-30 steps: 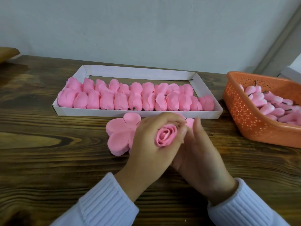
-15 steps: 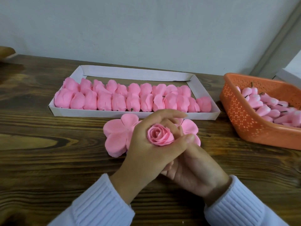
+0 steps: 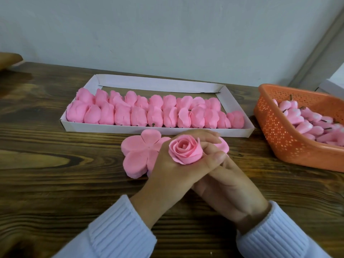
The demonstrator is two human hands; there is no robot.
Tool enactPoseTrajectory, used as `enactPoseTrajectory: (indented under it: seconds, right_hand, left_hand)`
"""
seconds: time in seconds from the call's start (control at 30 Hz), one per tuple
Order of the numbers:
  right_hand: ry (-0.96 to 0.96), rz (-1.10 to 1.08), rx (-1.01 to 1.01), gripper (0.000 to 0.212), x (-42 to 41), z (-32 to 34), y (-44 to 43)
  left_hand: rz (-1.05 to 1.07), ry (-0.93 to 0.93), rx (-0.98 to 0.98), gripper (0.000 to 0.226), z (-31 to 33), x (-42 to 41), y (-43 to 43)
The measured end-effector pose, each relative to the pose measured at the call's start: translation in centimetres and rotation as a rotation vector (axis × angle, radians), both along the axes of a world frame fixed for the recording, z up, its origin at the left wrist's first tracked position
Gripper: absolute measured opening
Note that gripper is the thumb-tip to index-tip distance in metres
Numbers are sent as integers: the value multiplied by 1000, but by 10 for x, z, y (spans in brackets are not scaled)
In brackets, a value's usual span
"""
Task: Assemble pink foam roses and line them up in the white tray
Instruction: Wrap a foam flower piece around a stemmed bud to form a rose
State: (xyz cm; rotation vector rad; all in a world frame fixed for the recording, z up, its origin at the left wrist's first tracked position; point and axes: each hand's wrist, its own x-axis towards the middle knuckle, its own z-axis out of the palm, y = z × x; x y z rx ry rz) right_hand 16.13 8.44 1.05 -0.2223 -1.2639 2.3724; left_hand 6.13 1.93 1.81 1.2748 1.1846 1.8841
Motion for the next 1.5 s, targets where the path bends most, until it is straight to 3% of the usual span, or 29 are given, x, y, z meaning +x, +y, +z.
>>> enactPoseTrajectory:
  seconds: [0.1, 0.27, 0.33, 0.47, 0.7, 0.8, 0.97, 1.13, 1.33, 1.5]
  right_hand:
    - [23, -29, 52, 54, 0, 0, 0]
    - [-75, -225, 231, 33, -4, -7, -2]
    - [-93, -182, 180, 38, -5, -5, -3]
    - [-98, -76, 14, 44, -5, -7, -2]
    - [-49, -117, 54, 49, -5, -8, -1]
    - [8, -92, 47, 46, -5, -6, -2]
    - [-93, -22, -25, 51, -6, -4, 3]
    - [-87, -53, 10, 18, -4, -8, 1]
    - [-22, -109, 79, 35, -4, -5, 0]
    - [-126, -9, -50, 46, -3, -2, 3]
  left_hand:
    - [36, -37, 30, 15, -3, 0, 2]
    - [22, -258, -49, 9, -1, -2, 4]
    - [31, -230, -89, 17, -1, -2, 3]
    - [-6, -200, -106, 12, 0, -1, 0]
    - [10, -153, -89, 5, -2, -1, 3]
    - [44, -172, -118, 14, -3, -1, 4]
    - [21, -243, -154, 18, 0, 0, 3]
    - [-3, -234, -173, 25, 1, -1, 1]
    - [33, -236, -157, 22, -1, -2, 3]
    - [20, -246, -169, 18, 1, -2, 1]
